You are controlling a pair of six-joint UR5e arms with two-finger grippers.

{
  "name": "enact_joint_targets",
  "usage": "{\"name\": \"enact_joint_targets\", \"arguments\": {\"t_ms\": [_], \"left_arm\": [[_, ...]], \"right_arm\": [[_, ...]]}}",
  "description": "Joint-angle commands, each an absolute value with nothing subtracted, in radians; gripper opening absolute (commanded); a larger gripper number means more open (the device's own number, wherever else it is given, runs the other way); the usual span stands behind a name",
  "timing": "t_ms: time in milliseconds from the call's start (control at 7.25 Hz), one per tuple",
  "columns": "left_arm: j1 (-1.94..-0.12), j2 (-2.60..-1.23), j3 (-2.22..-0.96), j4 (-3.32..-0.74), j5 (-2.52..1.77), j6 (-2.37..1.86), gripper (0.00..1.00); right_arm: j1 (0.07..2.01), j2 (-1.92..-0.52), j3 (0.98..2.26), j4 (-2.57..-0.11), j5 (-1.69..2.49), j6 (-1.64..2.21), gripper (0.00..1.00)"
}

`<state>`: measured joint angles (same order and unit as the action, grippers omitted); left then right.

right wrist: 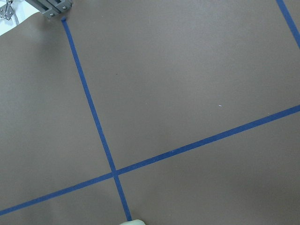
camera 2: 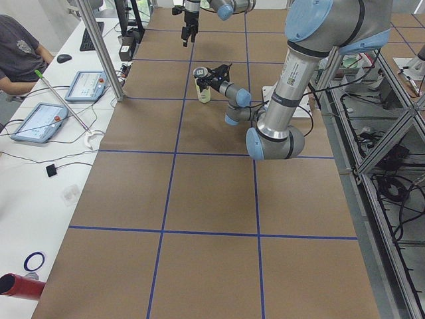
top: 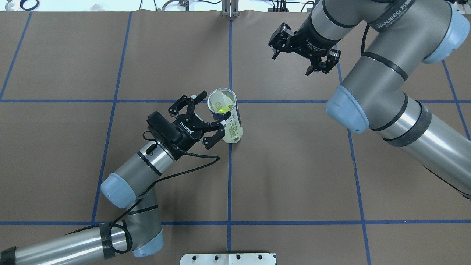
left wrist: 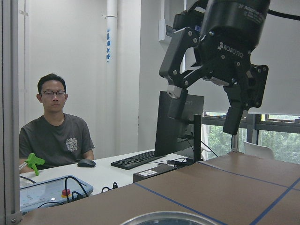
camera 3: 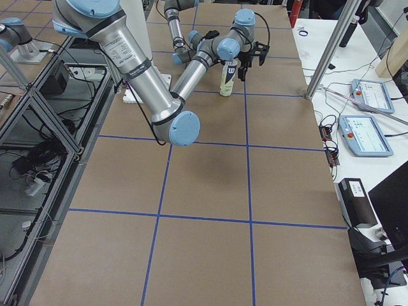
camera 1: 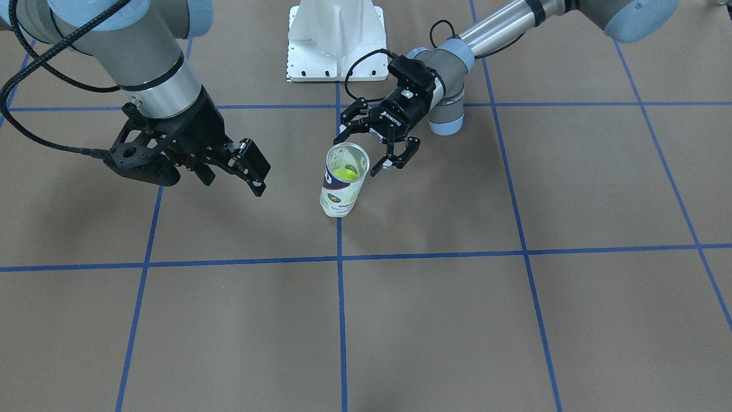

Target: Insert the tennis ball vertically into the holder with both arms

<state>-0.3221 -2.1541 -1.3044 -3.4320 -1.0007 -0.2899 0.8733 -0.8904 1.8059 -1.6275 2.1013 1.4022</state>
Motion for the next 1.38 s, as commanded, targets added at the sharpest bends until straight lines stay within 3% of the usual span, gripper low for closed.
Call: {"name": "enact_joint_targets", "arguments": {"t_ms": [0,414,690,1241], "left_arm": [[-0.318,-2.105,-1.365,-3.43,-0.999,-0.291,0.92],[-0.311,-2.096,-1.374,-3.418,-0.985,-0.295,0.92],[-0.356,-1.957,-1.47,-3.419,-0.96,-0.302,0.91],[-0.631,-1.741,-1.465,-3.311,-0.974,-0.518,0.92]], "right_arm": [[0.876,-0.897,1.809,-1.628,2.102,1.402,0.99],[0.891,-0.902,1.815,-1.628,2.103,1.404,0.99],[0.935,-0.952,1.813,-1.628,2.111,1.308,0.99],[1.072,-1.077,1.751,-1.618,2.106,0.955,0.99]]}}
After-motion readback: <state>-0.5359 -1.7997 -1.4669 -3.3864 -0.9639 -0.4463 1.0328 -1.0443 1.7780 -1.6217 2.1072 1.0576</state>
